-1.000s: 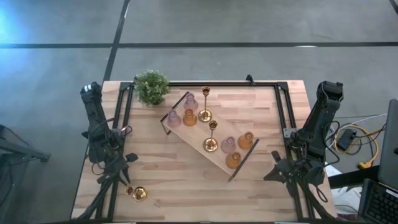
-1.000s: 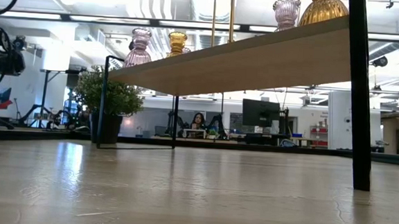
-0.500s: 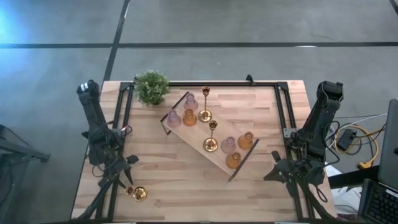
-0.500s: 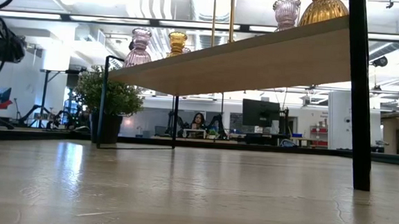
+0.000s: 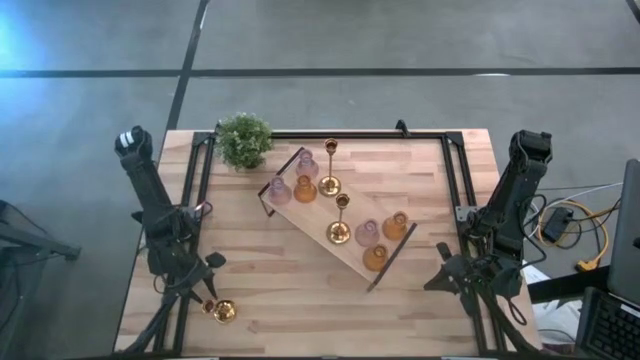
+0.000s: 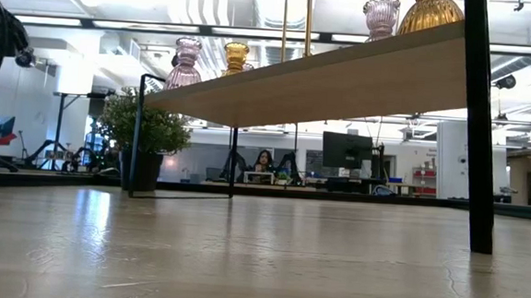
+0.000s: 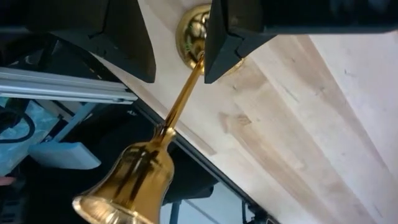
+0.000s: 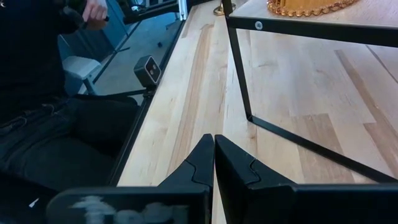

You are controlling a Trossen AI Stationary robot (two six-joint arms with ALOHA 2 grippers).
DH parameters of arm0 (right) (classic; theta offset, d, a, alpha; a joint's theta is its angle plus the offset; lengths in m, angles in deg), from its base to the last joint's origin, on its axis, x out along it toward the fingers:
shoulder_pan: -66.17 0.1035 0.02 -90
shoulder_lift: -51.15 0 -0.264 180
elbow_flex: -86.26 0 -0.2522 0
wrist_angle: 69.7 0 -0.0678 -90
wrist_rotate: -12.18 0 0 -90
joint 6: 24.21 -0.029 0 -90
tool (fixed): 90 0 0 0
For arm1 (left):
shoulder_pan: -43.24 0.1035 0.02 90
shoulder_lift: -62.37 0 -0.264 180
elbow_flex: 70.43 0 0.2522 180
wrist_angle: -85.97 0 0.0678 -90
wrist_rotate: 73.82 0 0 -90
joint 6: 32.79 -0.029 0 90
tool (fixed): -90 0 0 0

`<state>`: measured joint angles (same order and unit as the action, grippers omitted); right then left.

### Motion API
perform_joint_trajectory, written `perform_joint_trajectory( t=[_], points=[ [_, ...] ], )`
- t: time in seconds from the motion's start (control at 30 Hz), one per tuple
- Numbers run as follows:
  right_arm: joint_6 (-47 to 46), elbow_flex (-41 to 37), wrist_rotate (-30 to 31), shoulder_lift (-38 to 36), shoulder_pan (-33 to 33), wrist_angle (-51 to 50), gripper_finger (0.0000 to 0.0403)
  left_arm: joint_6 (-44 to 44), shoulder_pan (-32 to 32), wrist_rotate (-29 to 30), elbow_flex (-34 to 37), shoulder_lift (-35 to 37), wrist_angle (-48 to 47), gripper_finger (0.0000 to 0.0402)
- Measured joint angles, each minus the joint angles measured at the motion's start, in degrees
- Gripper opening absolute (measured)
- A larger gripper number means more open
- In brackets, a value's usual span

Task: Pick & Place candle stick holders
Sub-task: Put the gold candle holder on the shelf

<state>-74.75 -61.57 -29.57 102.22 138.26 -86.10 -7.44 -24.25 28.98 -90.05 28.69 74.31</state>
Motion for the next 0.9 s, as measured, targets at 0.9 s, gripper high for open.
perform_joint_trajectory(
  t=[0.9],
  points=[
    [0.0,0.0,0.0,0.0,0.0,0.0,0.0008,-2.8,3.4,-3.0,-0.8,-8.6,8.0,0.0142]
  ],
)
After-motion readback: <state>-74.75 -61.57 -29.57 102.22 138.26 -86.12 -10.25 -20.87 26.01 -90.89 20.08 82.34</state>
